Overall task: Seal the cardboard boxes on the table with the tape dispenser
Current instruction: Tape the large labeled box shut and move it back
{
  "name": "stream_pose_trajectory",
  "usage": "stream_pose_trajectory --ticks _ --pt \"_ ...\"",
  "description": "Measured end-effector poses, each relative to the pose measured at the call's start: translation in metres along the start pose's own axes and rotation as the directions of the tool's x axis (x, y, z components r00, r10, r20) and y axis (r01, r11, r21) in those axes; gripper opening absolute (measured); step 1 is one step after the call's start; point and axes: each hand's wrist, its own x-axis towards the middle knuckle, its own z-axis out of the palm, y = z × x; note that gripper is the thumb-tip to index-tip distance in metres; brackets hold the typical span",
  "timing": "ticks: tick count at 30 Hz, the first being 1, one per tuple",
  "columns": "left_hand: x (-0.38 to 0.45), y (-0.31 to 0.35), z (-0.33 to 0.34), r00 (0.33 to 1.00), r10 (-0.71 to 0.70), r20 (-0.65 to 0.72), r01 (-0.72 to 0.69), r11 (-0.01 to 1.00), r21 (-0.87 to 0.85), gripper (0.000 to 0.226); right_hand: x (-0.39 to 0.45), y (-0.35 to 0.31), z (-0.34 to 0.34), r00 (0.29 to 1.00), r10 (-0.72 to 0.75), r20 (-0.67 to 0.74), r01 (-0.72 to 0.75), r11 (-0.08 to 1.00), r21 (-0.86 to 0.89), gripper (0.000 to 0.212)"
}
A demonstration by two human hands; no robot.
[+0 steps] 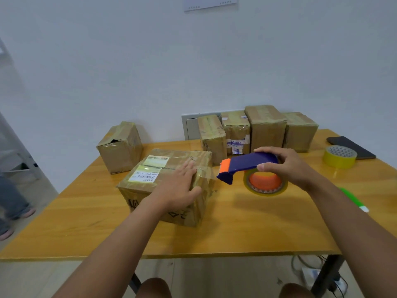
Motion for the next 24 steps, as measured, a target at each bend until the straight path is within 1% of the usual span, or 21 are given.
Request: stream_pose_trajectory --ticks 2,5,6,9,10,12,13,14,16,18,19,21,23,24 --pt "0.0 0.001 0.001 1.0 -0.002 -0.007 0.001 0.998 -0.068 0.066 0.002 -0.007 0.001 0.999 -0.003 0.035 0.005 0.998 -0.066 0.056" --pt "0.0 0.0 0.001 1.0 0.017 0.005 -0.017 0.999 -0.049 0.06 0.012 -0.018 0.01 0.995 -0.017 0.098 0.032 0.987 -0.16 0.052" --pt "0.0 0.001 0.0 1.0 0.016 0.016 -0.015 0.999 -0.033 0.058 0.016 -0.021 0.015 0.995 -0.01 0.103 0.028 0.985 -0.172 0.047" --pt "0.002 0.003 0.0 0.999 0.006 0.035 -0.005 1.0 -0.017 0.056 0.031 -0.032 0.03 0.994 0.027 0.106 -0.012 0.99 -0.141 0.018" --pt "0.002 0.003 0.0 0.999 0.003 0.038 -0.002 1.0 -0.018 0.056 0.034 -0.033 0.032 0.992 0.045 0.117 -0.023 0.982 -0.185 0.014" --pt "0.002 0.004 0.001 0.999 -0.002 0.041 0.004 0.999 -0.04 0.057 0.035 -0.029 0.035 0.981 0.121 0.154 -0.053 0.921 -0.386 0.023" --pt "0.001 0.004 0.001 0.999 0.0 0.043 0.002 0.999 -0.047 0.057 0.033 -0.022 0.034 0.977 0.162 0.136 -0.082 0.884 -0.46 0.029" --pt "0.001 0.004 0.001 0.999 0.003 0.046 0.0 0.999 -0.049 0.057 0.029 -0.014 0.032 0.981 0.173 0.082 -0.116 0.876 -0.468 0.033" --pt "0.004 0.004 -0.003 0.998 -0.009 0.056 0.015 0.995 -0.099 0.055 0.02 0.0 0.025 0.988 0.122 -0.099 -0.15 0.917 -0.369 0.037" --pt "0.014 0.008 -0.007 0.996 -0.055 0.072 0.068 0.982 -0.179 0.046 0.015 0.006 0.019 0.955 0.087 -0.285 -0.154 0.962 -0.224 0.039" --pt "0.02 0.011 -0.009 0.994 -0.089 0.065 0.1 0.977 -0.188 0.042 0.015 0.006 0.018 0.937 0.078 -0.342 -0.144 0.974 -0.173 0.042" --pt "0.032 0.02 -0.008 0.984 -0.175 0.027 0.177 0.969 -0.171 0.033 0.016 0.004 0.024 0.918 0.061 -0.393 -0.127 0.982 -0.143 0.046" --pt "0.041 0.029 -0.006 0.965 -0.259 -0.044 0.25 0.957 -0.146 0.011 0.018 0.001 0.032 0.902 0.059 -0.429 -0.115 0.988 -0.105 0.047" --pt "0.045 0.033 -0.004 0.956 -0.288 -0.062 0.277 0.949 -0.149 0.007 0.019 0.001 0.035 0.896 0.067 -0.439 -0.114 0.99 -0.081 0.048"
